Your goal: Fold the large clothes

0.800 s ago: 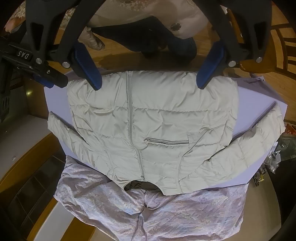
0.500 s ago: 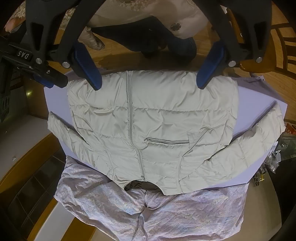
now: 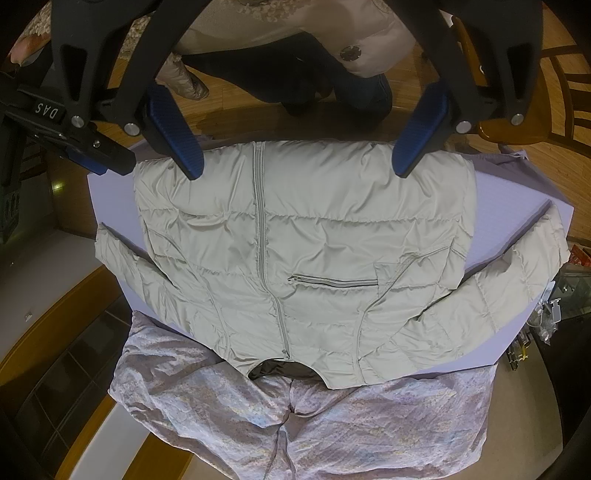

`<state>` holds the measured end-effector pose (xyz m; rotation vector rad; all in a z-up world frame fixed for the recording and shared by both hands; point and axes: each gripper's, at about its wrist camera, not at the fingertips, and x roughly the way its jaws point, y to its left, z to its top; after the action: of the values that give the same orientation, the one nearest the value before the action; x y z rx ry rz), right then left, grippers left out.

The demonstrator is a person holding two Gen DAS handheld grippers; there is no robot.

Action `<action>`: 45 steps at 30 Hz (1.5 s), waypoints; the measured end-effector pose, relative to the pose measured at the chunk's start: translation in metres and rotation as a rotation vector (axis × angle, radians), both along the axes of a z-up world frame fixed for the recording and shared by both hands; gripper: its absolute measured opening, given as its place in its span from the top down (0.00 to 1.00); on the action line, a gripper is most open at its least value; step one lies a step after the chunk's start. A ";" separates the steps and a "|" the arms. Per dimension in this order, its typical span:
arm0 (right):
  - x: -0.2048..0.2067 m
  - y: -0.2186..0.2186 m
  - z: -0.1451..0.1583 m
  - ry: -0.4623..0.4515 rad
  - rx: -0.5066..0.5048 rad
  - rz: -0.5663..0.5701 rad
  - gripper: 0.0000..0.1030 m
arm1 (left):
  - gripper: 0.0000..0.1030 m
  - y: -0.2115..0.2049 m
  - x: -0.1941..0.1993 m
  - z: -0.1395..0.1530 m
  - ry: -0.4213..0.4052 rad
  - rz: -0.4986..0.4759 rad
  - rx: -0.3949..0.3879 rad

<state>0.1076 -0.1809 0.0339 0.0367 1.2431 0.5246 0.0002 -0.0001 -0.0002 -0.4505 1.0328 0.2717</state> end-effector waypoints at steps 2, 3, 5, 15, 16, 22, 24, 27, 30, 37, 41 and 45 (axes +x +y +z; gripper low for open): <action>0.000 0.000 0.000 0.001 0.000 -0.001 0.01 | 0.02 0.000 0.000 0.000 -0.002 0.001 0.001; 0.000 0.000 0.000 0.001 0.000 -0.001 0.01 | 0.02 0.000 0.000 0.000 -0.002 0.001 0.001; 0.000 0.000 0.000 0.000 0.000 -0.001 0.01 | 0.02 0.000 0.001 0.001 -0.003 0.000 0.001; 0.000 -0.001 0.000 0.001 0.000 -0.001 0.01 | 0.02 0.000 0.000 0.000 -0.002 0.001 0.000; 0.000 -0.001 0.000 0.001 0.000 -0.001 0.01 | 0.02 0.001 0.000 0.000 -0.002 0.002 -0.001; 0.001 -0.001 0.000 0.001 0.000 -0.001 0.01 | 0.02 0.000 0.000 0.000 -0.002 0.001 0.002; 0.001 -0.001 -0.001 0.001 0.000 -0.001 0.01 | 0.02 0.000 0.000 0.000 -0.002 0.000 0.001; 0.001 0.000 -0.001 0.002 0.000 0.000 0.01 | 0.02 0.000 0.000 0.000 -0.003 -0.001 0.002; 0.001 0.000 -0.001 0.001 0.000 -0.002 0.01 | 0.02 0.000 0.000 0.000 -0.003 0.000 0.002; 0.002 0.000 -0.001 0.002 0.000 -0.001 0.01 | 0.02 0.000 0.000 0.000 -0.003 -0.001 0.002; 0.002 0.000 -0.002 0.002 0.001 -0.001 0.01 | 0.02 0.000 0.000 0.000 -0.003 -0.001 0.002; 0.003 0.000 -0.002 0.002 0.001 -0.001 0.01 | 0.02 0.000 0.000 0.000 -0.003 -0.001 0.002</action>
<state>0.1104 -0.1810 0.0315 0.0387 1.2453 0.5238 0.0001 -0.0001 -0.0001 -0.4486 1.0300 0.2713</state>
